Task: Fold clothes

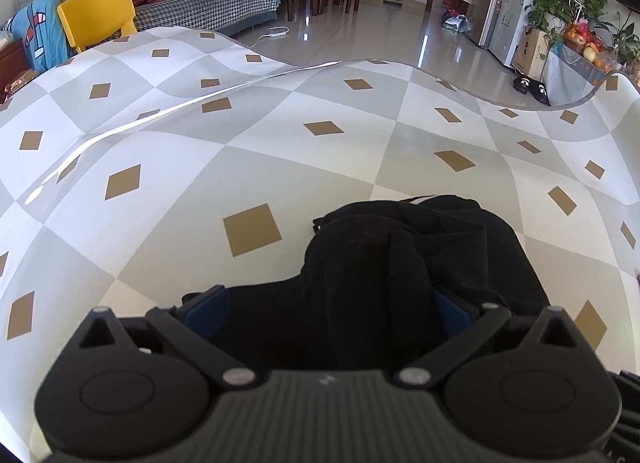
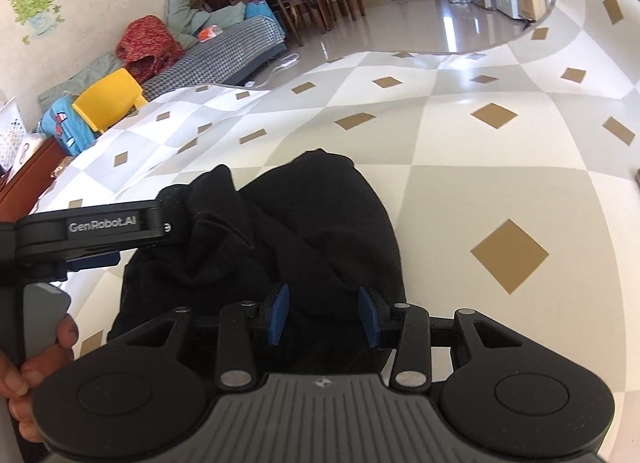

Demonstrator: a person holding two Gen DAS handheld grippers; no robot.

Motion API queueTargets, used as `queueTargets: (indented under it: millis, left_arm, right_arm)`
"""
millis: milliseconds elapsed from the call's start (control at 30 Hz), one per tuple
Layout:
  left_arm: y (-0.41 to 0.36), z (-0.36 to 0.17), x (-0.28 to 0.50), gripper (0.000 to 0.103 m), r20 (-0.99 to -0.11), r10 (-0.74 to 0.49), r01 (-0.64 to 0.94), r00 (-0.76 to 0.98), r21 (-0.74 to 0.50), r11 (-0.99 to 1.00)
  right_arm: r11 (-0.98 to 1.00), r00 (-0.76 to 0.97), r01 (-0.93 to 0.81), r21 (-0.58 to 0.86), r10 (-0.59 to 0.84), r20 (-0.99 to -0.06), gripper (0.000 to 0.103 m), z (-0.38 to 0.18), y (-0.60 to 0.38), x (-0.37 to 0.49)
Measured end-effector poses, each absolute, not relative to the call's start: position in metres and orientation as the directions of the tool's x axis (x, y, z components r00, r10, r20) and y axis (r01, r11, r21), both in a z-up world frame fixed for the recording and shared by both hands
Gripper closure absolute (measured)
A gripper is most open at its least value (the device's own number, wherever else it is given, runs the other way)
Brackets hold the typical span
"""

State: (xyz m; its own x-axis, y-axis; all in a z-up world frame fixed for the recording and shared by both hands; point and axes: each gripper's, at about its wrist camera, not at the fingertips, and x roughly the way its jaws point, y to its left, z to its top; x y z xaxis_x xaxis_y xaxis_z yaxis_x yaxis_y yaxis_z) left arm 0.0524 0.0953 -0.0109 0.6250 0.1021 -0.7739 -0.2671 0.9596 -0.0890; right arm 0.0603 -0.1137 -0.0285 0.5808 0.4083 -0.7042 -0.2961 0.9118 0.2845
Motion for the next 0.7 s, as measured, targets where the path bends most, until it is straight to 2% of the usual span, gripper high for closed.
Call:
queueTargets:
  millis: [433,700]
  left_arm:
    - [0.089,-0.029,0.072,0.000,-0.806,0.010,-0.245,0.592,-0.168,0.955]
    - [0.070,-0.040,0.084,0.000,-0.819,-0.025,-0.194,0.573,-0.165,0.967]
  right_arm:
    - [0.903,0.531,-0.315,0.291,0.422,-0.734,0.062,-0.038,-0.104,0.057]
    - [0.887,0.489,-0.310,0.341,0.457,-0.743,0.062,-0.037,-0.110,0.053]
